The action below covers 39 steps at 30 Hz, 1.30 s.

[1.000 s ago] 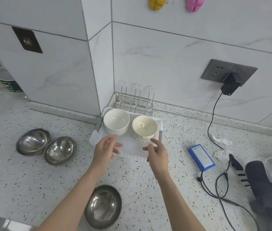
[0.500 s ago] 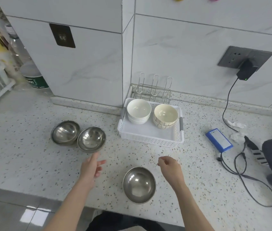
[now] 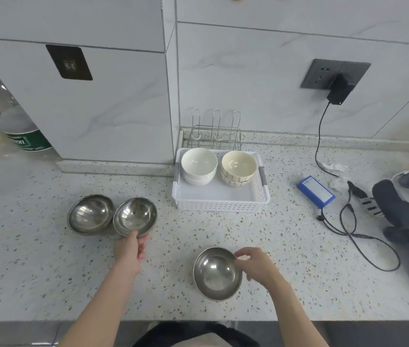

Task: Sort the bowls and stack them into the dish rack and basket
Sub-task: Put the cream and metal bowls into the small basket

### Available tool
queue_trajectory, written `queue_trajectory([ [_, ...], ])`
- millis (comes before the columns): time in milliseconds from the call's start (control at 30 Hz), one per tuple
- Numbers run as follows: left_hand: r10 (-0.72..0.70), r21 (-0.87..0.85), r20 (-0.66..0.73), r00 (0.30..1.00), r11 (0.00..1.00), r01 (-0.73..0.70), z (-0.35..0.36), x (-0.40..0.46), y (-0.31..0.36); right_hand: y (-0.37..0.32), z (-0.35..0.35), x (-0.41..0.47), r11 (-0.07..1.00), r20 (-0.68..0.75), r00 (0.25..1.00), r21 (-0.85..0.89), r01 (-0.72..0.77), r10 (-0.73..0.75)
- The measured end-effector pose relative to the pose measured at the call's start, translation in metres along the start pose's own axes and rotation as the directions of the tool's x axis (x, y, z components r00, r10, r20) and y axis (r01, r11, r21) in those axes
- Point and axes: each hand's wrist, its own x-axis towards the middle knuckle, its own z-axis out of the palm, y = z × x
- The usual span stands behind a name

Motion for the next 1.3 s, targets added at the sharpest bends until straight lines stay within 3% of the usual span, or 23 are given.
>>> queue_trajectory([
  [333,0.136,0.025,0.076,0.988,0.99,-0.138,-0.011,-0.016,-0.011,-0.004,-0.008,0.001,0.982,-0.004,0.995,0.161,0.102,-0.103],
  [700,0.316,-0.073,0.225,0.921,0.949,-0.308,0.022,-0.034,0.014,-0.027,-0.057,0.009,0.877,-0.266,0.945,0.387,0.285,-0.19],
  [1067,0.346,-0.052,0.305,0.887,0.936,-0.347,0.052,-0.039,0.042,-0.068,-0.113,0.018,0.91,-0.494,0.855,0.265,0.32,-0.157],
  [1300,0.343,0.019,0.314,0.885,0.93,-0.367,0.061,-0.037,0.04,-0.088,-0.132,0.027,0.983,-0.444,0.877,-0.094,0.158,-0.183],
])
